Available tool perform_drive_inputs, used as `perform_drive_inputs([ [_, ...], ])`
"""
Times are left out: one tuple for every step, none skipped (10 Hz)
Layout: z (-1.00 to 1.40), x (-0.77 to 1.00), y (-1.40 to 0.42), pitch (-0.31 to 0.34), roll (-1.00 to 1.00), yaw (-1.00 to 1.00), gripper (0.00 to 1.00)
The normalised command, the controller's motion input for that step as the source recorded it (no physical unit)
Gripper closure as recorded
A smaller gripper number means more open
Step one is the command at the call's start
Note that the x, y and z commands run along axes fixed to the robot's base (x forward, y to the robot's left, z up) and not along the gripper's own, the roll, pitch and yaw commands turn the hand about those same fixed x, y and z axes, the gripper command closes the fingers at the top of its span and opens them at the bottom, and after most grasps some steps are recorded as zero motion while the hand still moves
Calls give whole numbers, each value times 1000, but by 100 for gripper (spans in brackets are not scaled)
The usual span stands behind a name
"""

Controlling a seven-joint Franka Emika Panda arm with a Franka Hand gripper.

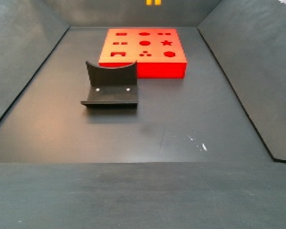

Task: Insert the square-circle object.

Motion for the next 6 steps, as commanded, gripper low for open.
perform_drive_inputs([
  [-120, 0, -49, -31, -117, 0, 100],
  [-209, 0, -17, -6, -153, 0, 100],
  [-269, -20, -6, -50, -171, 0, 100],
  [-417, 0, -40, -90, -216, 0, 100],
  [-560, 11, -231, -143, -97, 157, 100],
  [-397, 0, -211, -134, -34, 263, 100],
])
